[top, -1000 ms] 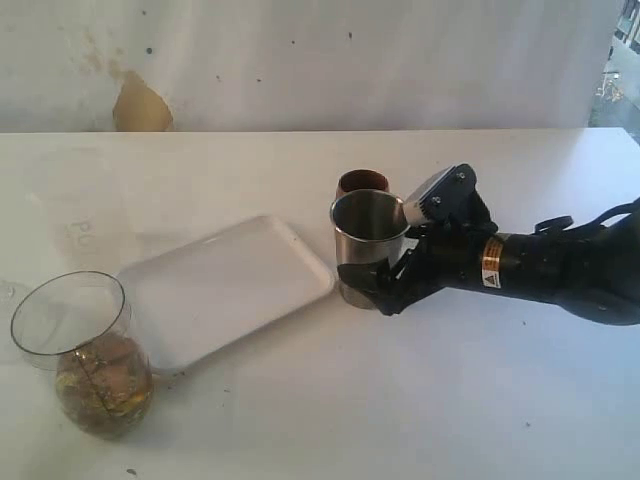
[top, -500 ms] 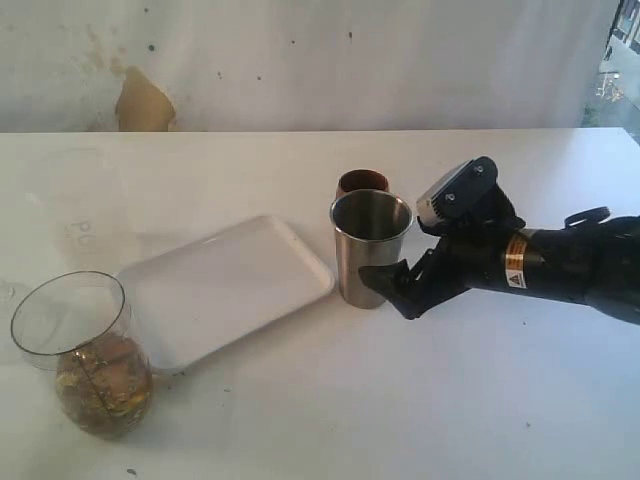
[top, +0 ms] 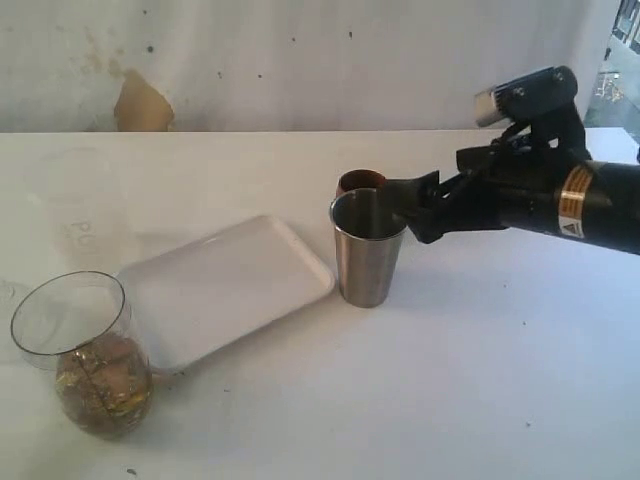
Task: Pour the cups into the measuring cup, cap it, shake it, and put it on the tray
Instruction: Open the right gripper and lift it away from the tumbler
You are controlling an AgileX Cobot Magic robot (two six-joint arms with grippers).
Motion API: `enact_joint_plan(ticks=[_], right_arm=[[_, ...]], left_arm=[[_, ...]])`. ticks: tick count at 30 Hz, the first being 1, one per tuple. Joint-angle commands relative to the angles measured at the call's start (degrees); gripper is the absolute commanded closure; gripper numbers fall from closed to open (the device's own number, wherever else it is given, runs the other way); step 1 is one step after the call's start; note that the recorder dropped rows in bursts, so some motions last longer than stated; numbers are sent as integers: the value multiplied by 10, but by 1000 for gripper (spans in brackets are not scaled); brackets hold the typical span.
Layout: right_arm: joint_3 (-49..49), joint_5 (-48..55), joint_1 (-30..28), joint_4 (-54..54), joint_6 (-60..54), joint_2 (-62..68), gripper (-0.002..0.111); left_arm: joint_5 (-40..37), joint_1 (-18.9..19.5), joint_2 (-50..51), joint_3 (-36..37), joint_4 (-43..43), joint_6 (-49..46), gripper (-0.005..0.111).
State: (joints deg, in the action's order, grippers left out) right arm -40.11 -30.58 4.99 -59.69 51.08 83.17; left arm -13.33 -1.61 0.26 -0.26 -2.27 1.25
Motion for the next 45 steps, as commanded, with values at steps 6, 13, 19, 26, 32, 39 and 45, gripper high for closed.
enact_joint_plan(ticks=[6, 13, 19, 26, 32, 39, 45], right_arm=[[2, -8, -5, -50, 84, -110, 3], [2, -5, -5, -190, 186, -172, 4], [2, 38, -5, -244, 308, -219, 39], [2, 3, -5, -260, 317, -294, 108], [14, 1, -5, -263, 356, -367, 108], [57, 8, -5, -287, 367, -464, 108], [68, -22, -5, -288, 368, -514, 108]], left_arm=[[0, -3, -3, 3, -3, -1, 107], [0, -3, -3, 3, -3, -1, 107], [0, -3, -3, 3, -3, -1, 107], [0, -3, -3, 3, -3, -1, 107], [0, -3, -3, 3, -3, -1, 107], [0, -3, -3, 3, -3, -1, 107], [0, -3, -3, 3, -3, -1, 107]])
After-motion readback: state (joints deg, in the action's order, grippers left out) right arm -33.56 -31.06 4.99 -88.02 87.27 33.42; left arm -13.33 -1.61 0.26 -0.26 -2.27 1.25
